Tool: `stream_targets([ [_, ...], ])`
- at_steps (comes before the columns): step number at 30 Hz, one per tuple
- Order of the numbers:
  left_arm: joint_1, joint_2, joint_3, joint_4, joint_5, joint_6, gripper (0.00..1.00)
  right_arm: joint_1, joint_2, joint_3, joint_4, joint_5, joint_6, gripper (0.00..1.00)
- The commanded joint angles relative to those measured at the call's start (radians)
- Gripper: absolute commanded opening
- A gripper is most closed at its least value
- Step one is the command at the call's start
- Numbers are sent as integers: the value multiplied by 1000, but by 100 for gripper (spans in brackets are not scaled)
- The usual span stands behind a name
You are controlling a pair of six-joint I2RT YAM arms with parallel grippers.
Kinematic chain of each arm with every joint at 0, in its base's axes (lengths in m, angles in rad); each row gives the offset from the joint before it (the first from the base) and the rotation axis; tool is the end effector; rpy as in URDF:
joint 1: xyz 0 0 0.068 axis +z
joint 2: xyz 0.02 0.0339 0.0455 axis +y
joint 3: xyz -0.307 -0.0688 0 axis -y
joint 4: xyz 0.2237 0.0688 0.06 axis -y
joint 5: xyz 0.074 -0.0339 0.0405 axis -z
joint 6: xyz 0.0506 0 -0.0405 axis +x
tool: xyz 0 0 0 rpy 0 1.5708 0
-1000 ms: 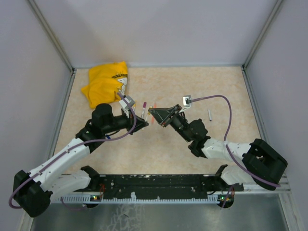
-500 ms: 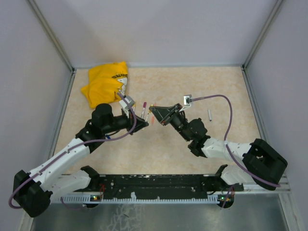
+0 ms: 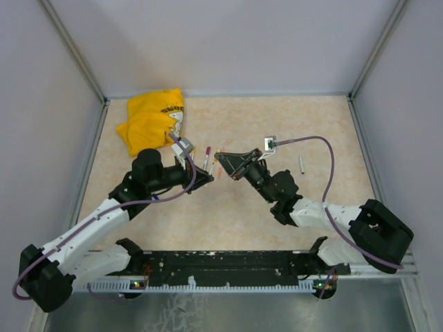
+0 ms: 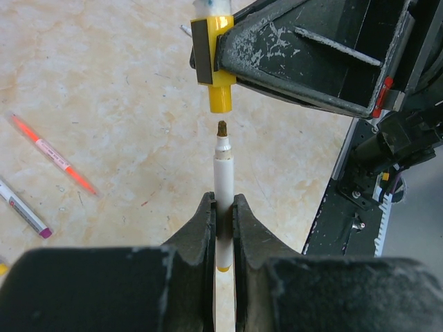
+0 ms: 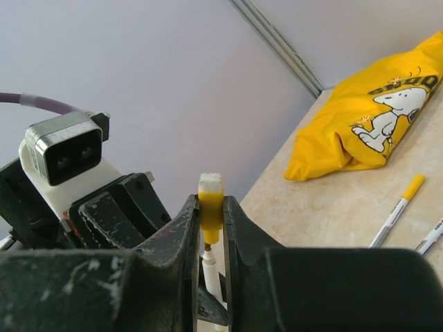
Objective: Insert the pens into the pen caps
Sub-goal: Insert the pen cap onto the pen.
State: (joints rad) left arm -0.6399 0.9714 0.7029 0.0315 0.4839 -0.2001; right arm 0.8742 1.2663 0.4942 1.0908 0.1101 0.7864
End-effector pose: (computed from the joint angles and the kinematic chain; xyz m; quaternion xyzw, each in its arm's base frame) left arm 0.1415 -0.1347 0.3376 0.3110 0.7122 -0.4168 0.4716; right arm 0.1635 0.1867 0.3322 0.0189 0.5865 0.5755 0.5697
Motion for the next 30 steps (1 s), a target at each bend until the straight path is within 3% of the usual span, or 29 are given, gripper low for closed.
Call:
stream_targets([
  [1, -4, -8, 2, 36, 19, 14, 0, -4, -1, 45, 91, 9, -10, 0],
  [30, -4, -14, 0, 33, 1, 16, 0, -4, 17, 0, 102, -52, 34, 0],
])
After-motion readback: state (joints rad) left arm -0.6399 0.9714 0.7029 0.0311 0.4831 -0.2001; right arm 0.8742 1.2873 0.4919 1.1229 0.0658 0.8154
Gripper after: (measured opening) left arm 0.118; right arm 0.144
